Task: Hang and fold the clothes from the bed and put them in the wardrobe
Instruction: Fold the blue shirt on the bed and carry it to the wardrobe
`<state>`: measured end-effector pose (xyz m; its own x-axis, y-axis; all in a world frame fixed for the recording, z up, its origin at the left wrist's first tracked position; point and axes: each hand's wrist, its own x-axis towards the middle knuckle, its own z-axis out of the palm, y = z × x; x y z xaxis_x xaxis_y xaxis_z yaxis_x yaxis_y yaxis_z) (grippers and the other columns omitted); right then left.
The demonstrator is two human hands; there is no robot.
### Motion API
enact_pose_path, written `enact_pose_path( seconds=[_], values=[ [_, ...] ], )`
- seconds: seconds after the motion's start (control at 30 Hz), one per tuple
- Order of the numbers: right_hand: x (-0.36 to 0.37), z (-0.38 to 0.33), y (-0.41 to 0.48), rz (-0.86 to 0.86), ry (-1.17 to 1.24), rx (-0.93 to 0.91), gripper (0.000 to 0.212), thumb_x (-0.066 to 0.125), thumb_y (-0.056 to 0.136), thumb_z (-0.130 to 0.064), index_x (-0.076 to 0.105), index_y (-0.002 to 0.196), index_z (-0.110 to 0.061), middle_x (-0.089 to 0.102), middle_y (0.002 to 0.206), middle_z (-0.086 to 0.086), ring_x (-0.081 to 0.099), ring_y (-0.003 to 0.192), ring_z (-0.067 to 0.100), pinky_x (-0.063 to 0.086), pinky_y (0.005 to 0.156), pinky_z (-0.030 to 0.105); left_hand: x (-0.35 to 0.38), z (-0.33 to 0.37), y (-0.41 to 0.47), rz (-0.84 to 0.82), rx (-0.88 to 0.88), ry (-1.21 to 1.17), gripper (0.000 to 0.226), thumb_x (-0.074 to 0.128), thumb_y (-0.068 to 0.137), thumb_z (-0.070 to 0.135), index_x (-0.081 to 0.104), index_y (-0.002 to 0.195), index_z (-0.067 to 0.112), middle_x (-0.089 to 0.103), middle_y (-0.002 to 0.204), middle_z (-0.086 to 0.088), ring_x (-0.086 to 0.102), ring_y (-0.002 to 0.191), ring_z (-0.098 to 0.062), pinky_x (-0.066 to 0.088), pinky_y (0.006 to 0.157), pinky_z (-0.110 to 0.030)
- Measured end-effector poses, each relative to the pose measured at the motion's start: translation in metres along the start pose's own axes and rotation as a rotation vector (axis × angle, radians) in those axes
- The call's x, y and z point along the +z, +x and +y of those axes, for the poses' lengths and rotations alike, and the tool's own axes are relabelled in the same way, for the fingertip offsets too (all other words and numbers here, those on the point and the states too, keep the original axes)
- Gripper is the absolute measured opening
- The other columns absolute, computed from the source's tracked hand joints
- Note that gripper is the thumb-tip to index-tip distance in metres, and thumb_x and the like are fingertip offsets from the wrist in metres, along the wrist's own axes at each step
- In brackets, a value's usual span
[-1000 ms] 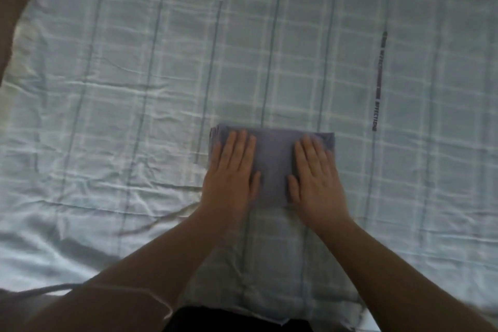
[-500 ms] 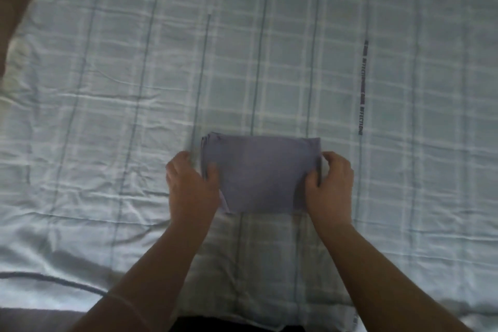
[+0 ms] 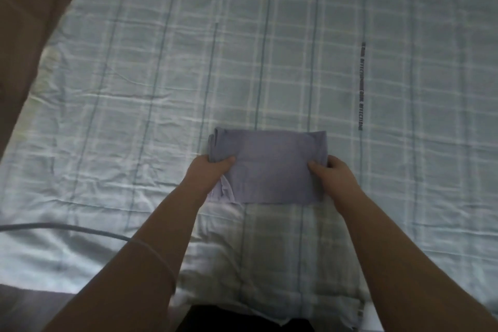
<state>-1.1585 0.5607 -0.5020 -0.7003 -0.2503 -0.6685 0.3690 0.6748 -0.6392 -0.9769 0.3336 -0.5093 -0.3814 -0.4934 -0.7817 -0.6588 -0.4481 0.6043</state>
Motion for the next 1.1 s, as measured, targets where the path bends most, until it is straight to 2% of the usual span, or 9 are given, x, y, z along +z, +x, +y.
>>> enact_pose_path(
  seconds=[0.13, 0.23, 0.3, 0.43, 0.53, 0.63, 0.83, 0.97, 1.1],
  values=[
    [-0.013, -0.010, -0.025, -0.002, 0.014, -0.204, 0.012, 0.063, 0.095, -0.016, 0.059, 0.107, -0.018, 0.068, 0.109, 0.010, 0.063, 0.107, 0.030, 0.049, 0.097, 0.053, -0.005, -0.005, -0.026, -0.083, 0.137, -0.045, 0.069, 0.082, 0.063, 0.055, 0.068, 0.116, 0.013, 0.077, 0.104, -0.003, 0.074, 0.097, -0.022, 0.059, 0.087, -0.041],
    [-0.032, -0.035, -0.060, -0.005, 0.055, -0.275, 0.009, 0.061, 0.097, -0.018, 0.060, 0.105, -0.013, 0.069, 0.106, 0.014, 0.064, 0.106, 0.035, 0.049, 0.093, 0.052, -0.014, 0.001, -0.060, -0.137, 0.230, -0.152, 0.061, 0.082, 0.072, 0.052, 0.066, 0.120, 0.019, 0.074, 0.115, -0.007, 0.072, 0.104, -0.024, 0.059, 0.082, -0.034],
    [-0.043, -0.052, -0.080, -0.008, 0.082, -0.304, 0.018, 0.061, 0.098, -0.023, 0.060, 0.103, -0.006, 0.067, 0.102, 0.019, 0.065, 0.101, 0.035, 0.051, 0.088, 0.053, -0.021, 0.015, -0.082, -0.146, 0.304, -0.192, 0.047, 0.080, 0.078, 0.051, 0.069, 0.117, 0.028, 0.072, 0.120, -0.007, 0.071, 0.106, -0.024, 0.059, 0.081, -0.034],
    [-0.074, -0.110, -0.145, -0.052, 0.258, -0.397, 0.012, 0.062, 0.096, -0.033, 0.066, 0.103, -0.025, 0.072, 0.108, 0.006, 0.069, 0.099, 0.022, 0.055, 0.089, 0.049, -0.041, 0.075, -0.157, -0.088, 0.517, -0.224, 0.050, 0.068, 0.087, 0.059, 0.062, 0.128, 0.032, 0.070, 0.125, 0.000, 0.068, 0.113, -0.021, 0.059, 0.086, -0.037],
    [-0.095, -0.163, -0.193, -0.064, 0.369, -0.515, 0.024, 0.060, 0.089, -0.049, 0.070, 0.099, -0.029, 0.074, 0.105, 0.001, 0.071, 0.097, 0.021, 0.057, 0.084, 0.045, -0.058, 0.127, -0.219, -0.041, 0.660, -0.279, 0.054, 0.063, 0.086, 0.066, 0.064, 0.125, 0.030, 0.070, 0.124, 0.000, 0.068, 0.113, -0.020, 0.059, 0.083, -0.032],
    [-0.118, -0.227, -0.247, -0.078, 0.428, -0.660, 0.038, 0.059, 0.085, -0.060, 0.070, 0.100, -0.027, 0.073, 0.107, 0.003, 0.069, 0.097, 0.020, 0.055, 0.083, 0.043, -0.077, 0.187, -0.289, -0.023, 0.814, -0.320, 0.055, 0.061, 0.086, 0.068, 0.066, 0.124, 0.028, 0.070, 0.125, -0.001, 0.066, 0.116, -0.021, 0.056, 0.088, -0.036],
    [-0.159, -0.354, -0.361, -0.073, 0.471, -0.963, 0.028, 0.054, 0.091, -0.054, 0.071, 0.099, -0.032, 0.073, 0.107, -0.005, 0.069, 0.101, 0.017, 0.057, 0.080, 0.033, -0.131, 0.291, -0.438, 0.131, 1.100, -0.334, 0.035, 0.063, 0.088, 0.059, 0.069, 0.107, 0.030, 0.072, 0.110, 0.002, 0.068, 0.102, -0.018, 0.054, 0.087, -0.040],
    [-0.169, -0.413, -0.433, 0.023, 0.432, -1.180, 0.020, 0.047, 0.101, -0.048, 0.065, 0.097, -0.039, 0.069, 0.097, -0.016, 0.067, 0.090, 0.004, 0.054, 0.074, 0.024, -0.168, 0.327, -0.518, 0.253, 1.328, -0.306, 0.021, 0.059, 0.095, 0.046, 0.064, 0.088, 0.028, 0.062, 0.081, 0.010, 0.057, 0.075, -0.004, 0.047, 0.064, -0.017],
    [-0.159, -0.448, -0.489, 0.106, 0.386, -1.391, 0.018, 0.044, 0.103, -0.045, 0.058, 0.098, -0.036, 0.064, 0.094, -0.017, 0.061, 0.084, 0.003, 0.050, 0.075, 0.027, -0.208, 0.333, -0.572, 0.316, 1.475, -0.304, 0.017, 0.059, 0.095, 0.043, 0.063, 0.091, 0.027, 0.063, 0.085, 0.009, 0.057, 0.079, -0.004, 0.047, 0.065, -0.016]
  ],
)
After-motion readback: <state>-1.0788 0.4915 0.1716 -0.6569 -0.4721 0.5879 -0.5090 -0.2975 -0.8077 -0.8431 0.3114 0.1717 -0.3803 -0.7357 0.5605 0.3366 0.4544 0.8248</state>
